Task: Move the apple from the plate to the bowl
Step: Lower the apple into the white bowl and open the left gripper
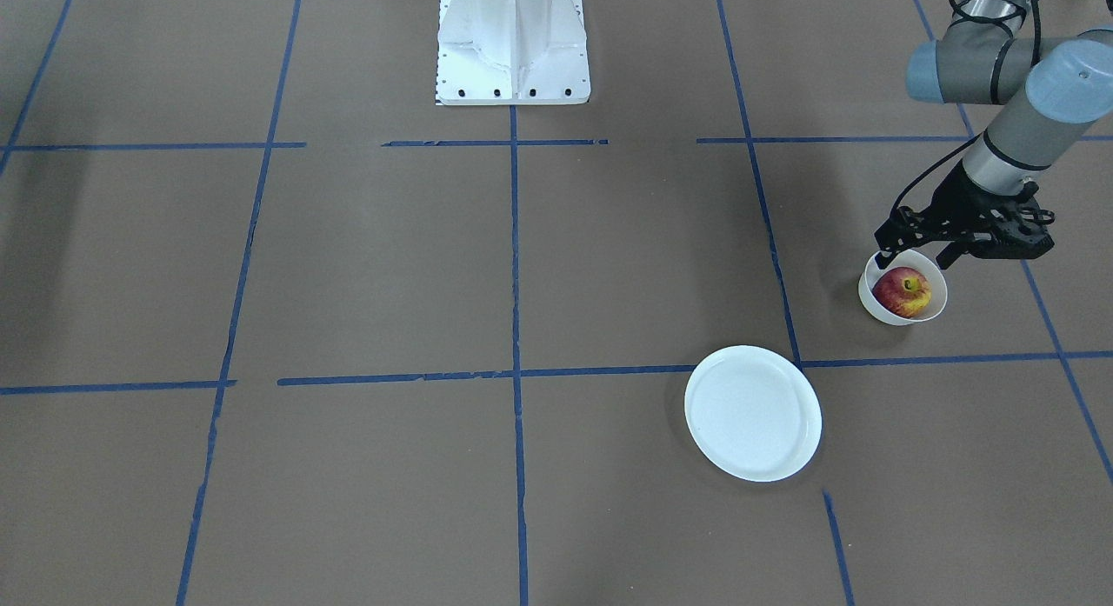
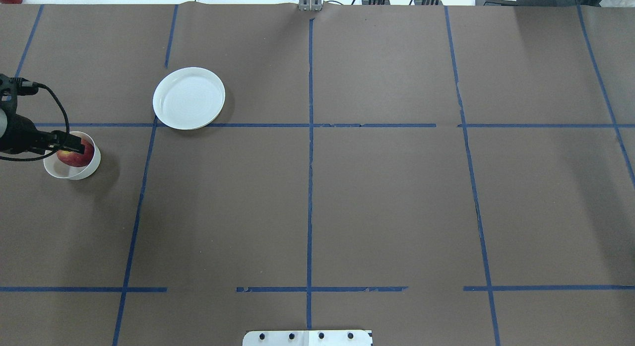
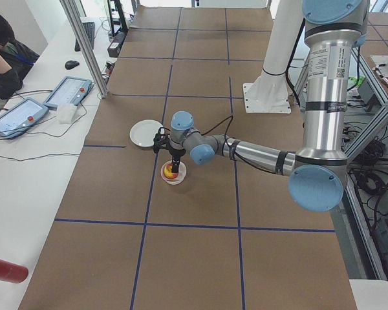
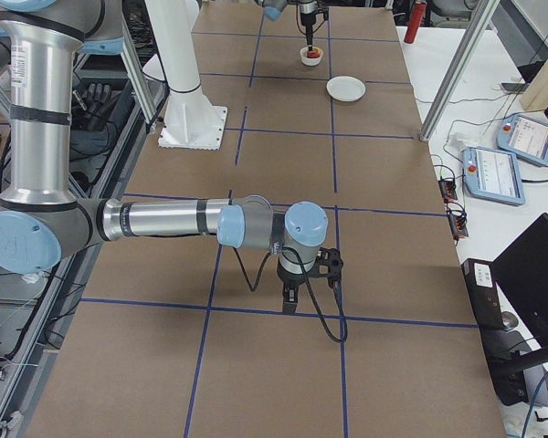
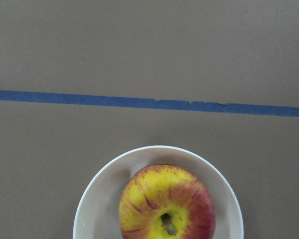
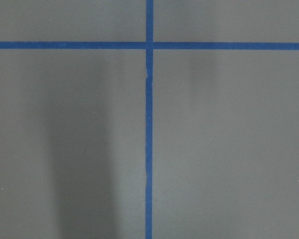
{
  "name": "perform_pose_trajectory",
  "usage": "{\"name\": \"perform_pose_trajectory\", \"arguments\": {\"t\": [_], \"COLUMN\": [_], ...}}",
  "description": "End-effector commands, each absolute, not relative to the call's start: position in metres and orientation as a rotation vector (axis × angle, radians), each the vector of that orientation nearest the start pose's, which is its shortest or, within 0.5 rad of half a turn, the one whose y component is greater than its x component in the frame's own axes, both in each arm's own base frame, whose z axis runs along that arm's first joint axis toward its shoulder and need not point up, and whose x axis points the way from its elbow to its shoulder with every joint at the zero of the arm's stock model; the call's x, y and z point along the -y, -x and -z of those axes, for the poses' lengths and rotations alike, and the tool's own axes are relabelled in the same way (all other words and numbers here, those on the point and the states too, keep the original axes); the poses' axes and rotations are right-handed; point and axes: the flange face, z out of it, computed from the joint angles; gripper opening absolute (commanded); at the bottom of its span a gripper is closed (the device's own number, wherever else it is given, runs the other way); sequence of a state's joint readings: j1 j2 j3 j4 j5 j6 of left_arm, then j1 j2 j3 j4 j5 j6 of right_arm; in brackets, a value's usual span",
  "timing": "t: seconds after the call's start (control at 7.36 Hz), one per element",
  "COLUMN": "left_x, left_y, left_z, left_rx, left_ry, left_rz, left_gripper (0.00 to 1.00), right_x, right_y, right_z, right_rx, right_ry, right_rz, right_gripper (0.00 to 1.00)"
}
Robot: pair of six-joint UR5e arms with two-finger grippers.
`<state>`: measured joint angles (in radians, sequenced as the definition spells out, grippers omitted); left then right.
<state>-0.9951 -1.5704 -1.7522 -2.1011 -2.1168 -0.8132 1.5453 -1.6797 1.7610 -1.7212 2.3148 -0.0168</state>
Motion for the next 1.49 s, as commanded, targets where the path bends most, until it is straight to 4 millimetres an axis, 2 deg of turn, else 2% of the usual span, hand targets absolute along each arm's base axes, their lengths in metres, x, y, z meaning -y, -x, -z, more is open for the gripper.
{"name": "perform_pose_trajectory", "arguments": {"t": [0.0,0.14,0.27,0.41,0.54,0.68,0.81,0.95,1.22,1.36], "left_x": [0.494,0.499,0.498,0.501,0.495,0.48,0.475,0.467,0.445,0.444], "left_y": [-0.152,-0.112,-0.068,-0.031,-0.003,0.021,0.058,0.075,0.078,0.078], "left_z": [-0.485,-0.48,-0.492,-0.508,-0.527,-0.552,-0.589,-0.624,-0.643,-0.643], "left_rx": [-0.801,-0.809,-0.849,-0.849,-0.826,-0.811,-0.801,-0.803,-0.81,-0.81], "left_ry": [-0.3,-0.363,-0.364,-0.364,-0.33,-0.262,-0.19,-0.073,0.003,0.007], "left_rz": [-0.161,-0.242,-0.277,-0.303,-0.274,-0.201,-0.086,0.004,0.046,0.046], "left_gripper": [1.0,1.0,1.0,1.0,1.0,1.0,1.0,1.0,1.0,1.0], "right_x": [0.441,0.441,0.441,0.441,0.441,0.441,0.441,0.441,0.441,0.441], "right_y": [-0.054,-0.054,-0.054,-0.054,-0.054,-0.054,-0.054,-0.054,-0.054,-0.055], "right_z": [-0.633,-0.633,-0.633,-0.633,-0.633,-0.634,-0.633,-0.633,-0.633,-0.633], "right_rx": [0.743,0.743,0.743,0.743,0.743,0.743,0.743,0.743,0.743,0.743], "right_ry": [0.069,0.069,0.069,0.069,0.069,0.071,0.069,0.069,0.069,0.069], "right_rz": [0.015,0.015,0.015,0.015,0.015,0.015,0.015,0.015,0.015,0.012], "right_gripper": [1.0,1.0,1.0,1.0,1.0,1.0,1.0,1.0,1.0,1.0]}}
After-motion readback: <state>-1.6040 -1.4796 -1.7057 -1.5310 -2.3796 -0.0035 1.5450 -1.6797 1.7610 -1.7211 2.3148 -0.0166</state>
